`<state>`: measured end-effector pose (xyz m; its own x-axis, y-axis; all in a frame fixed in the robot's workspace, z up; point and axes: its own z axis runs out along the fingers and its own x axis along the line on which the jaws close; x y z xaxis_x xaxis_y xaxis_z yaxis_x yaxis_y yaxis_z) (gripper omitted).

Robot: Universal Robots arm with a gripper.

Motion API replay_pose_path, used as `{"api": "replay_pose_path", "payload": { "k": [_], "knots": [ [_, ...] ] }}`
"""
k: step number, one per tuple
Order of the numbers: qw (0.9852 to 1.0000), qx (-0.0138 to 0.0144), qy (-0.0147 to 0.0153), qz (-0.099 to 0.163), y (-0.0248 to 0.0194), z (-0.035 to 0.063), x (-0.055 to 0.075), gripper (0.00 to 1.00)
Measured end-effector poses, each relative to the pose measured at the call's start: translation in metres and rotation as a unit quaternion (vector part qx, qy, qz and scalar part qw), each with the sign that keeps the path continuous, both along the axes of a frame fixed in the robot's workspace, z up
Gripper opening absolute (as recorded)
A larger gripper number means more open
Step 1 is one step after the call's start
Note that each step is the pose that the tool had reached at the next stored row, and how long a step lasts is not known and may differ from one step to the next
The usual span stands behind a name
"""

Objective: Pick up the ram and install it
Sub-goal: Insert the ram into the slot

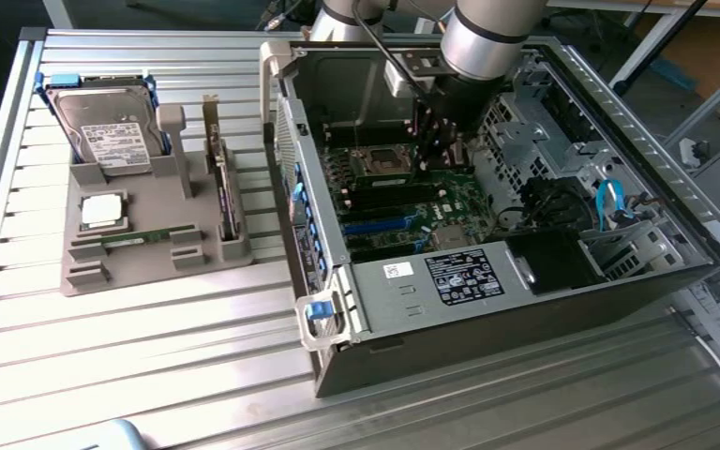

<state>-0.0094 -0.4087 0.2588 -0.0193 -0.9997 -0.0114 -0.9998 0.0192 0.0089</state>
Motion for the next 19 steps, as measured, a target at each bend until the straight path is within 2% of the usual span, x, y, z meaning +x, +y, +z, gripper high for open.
{"api": "replay_pose_path", "payload": {
  "k": [19],
  "knots": [
    [1.0000, -0.0001, 0.0000, 0.000, -0.0055, -0.0001, 0.0000, 0.12]
  ]
}}
